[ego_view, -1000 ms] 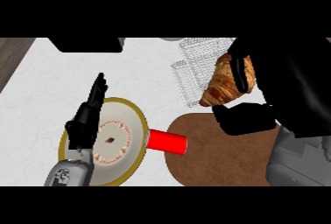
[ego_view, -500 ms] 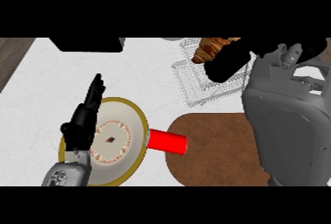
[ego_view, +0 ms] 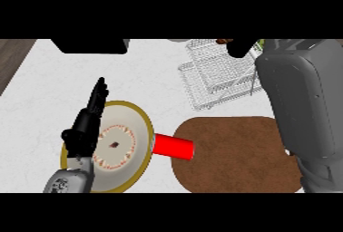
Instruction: Pick the croissant from the cutting board and place it in the tiered basket
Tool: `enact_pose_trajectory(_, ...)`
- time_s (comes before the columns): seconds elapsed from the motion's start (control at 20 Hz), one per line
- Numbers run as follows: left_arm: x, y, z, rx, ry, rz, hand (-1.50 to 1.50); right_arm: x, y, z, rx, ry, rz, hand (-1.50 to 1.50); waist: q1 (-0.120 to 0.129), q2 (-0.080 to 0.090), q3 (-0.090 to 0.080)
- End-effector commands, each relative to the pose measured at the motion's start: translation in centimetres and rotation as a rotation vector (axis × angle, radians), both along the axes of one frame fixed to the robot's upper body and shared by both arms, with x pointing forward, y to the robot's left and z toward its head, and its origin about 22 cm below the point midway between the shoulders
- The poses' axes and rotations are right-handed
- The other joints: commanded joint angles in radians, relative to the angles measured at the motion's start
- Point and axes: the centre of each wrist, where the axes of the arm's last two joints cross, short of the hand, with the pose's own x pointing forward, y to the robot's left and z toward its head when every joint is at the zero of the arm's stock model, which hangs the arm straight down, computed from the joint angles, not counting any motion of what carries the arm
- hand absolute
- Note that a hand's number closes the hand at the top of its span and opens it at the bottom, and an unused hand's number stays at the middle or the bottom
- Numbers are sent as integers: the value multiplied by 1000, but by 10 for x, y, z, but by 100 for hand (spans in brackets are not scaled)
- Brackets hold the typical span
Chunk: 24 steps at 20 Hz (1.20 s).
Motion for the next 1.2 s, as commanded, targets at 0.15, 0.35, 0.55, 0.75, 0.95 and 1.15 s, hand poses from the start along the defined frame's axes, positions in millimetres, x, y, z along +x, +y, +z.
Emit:
enact_pose_trajectory(0.15,3,1,-2,9,2,12,0,28,-24,-31,170,67,-86,150,-3,-1,0)
enact_pose_trajectory(0.35,-6,-18,3,3,-6,-16,0,44,-49,-44,305,107,-92,-150,3,0,1)
enact_pose_trajectory(0.55,11,-2,8,6,14,-4,0,46,-53,-43,447,27,-39,-150,-1,1,0)
enact_pose_trajectory(0.75,-5,-3,2,3,1,-1,0,40,-64,-24,624,-91,-89,-150,-2,-3,1)
enact_pose_trajectory(0.95,0,0,-1,2,2,14,0,31,-97,-8,711,-171,-226,-150,-14,-6,0)
enact_pose_trajectory(1.15,-1,-3,6,10,16,31,0,9,-182,-29,804,-189,-314,-150,-31,-8,2)
